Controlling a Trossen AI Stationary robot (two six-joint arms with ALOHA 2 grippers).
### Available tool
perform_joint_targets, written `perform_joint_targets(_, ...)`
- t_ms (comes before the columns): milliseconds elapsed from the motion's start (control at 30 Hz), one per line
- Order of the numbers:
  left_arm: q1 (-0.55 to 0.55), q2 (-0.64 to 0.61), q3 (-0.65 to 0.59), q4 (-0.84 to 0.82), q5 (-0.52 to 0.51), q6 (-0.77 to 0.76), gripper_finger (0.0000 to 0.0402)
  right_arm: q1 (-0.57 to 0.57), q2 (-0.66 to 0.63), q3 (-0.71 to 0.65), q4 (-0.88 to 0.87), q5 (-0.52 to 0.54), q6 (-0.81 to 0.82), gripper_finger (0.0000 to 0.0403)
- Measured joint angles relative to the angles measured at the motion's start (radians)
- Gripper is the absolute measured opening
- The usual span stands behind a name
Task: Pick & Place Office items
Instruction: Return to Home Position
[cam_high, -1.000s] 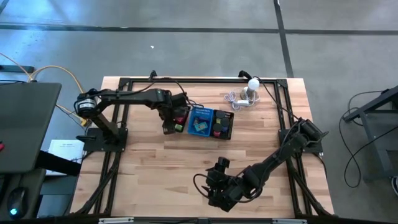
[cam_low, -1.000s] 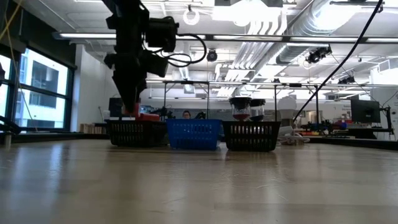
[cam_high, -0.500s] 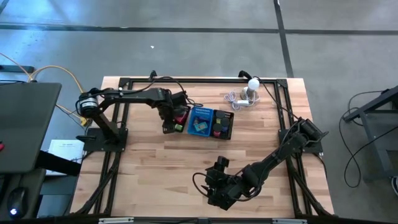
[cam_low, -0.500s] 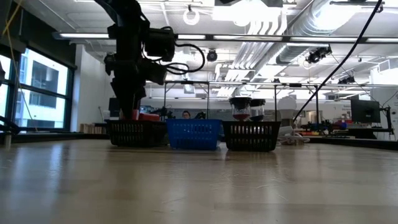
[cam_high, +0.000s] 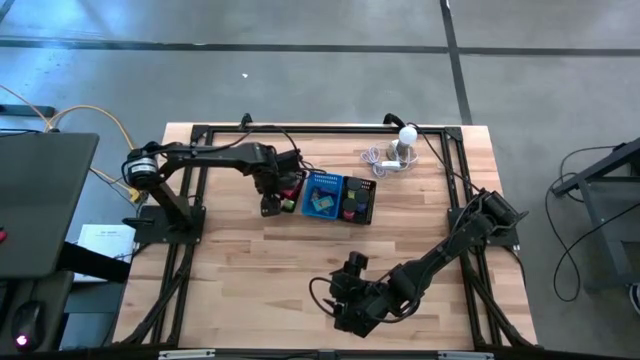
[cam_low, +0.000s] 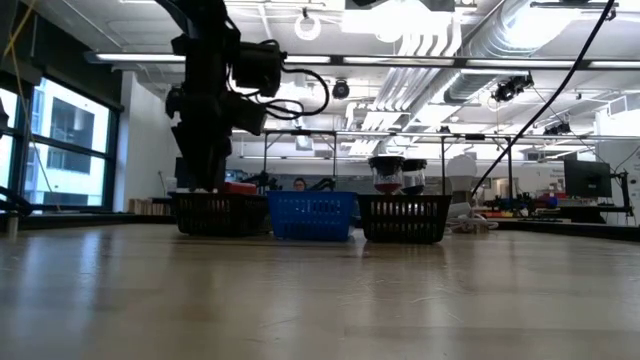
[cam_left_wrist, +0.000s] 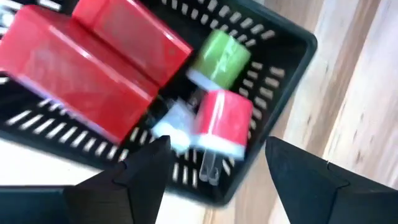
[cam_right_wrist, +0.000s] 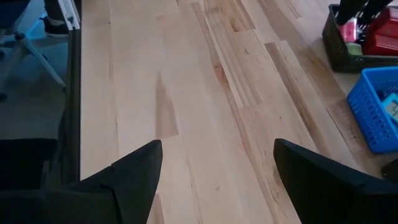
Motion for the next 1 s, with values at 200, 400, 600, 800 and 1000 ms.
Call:
perform_joint_targets(200, -0.009, -0.002, 0.094, -0.156, -0.045, -0.017, 0.0257, -0.005, 0.000, 0.000, 0.052, -0.013, -0.063, 0.0298)
perform_joint_targets(400, -0.065, -0.003, 0.170, -0.254, -0.034, -0.091, 0.0257, -0.027, 0.000, 0.000, 0.080, -0.101, -0.132, 0.0298)
perform_joint_targets(600, -0.154, -0.013, 0.197, -0.434, -0.093, -0.120, 0.0242, -0.047, 0.000, 0.000, 0.052, -0.112, -0.162, 0.0275)
perform_joint_targets(800, -0.217, -0.086, 0.197, -0.519, -0.105, -0.195, 0.0168, -0.085, 0.000, 0.000, 0.010, -0.160, -0.210, 0.0164)
perform_joint_targets(1000, -0.287, -0.230, 0.197, -0.516, -0.106, -0.233, 0.0059, -0.115, 0.000, 0.000, -0.085, -0.203, -0.238, 0.0016)
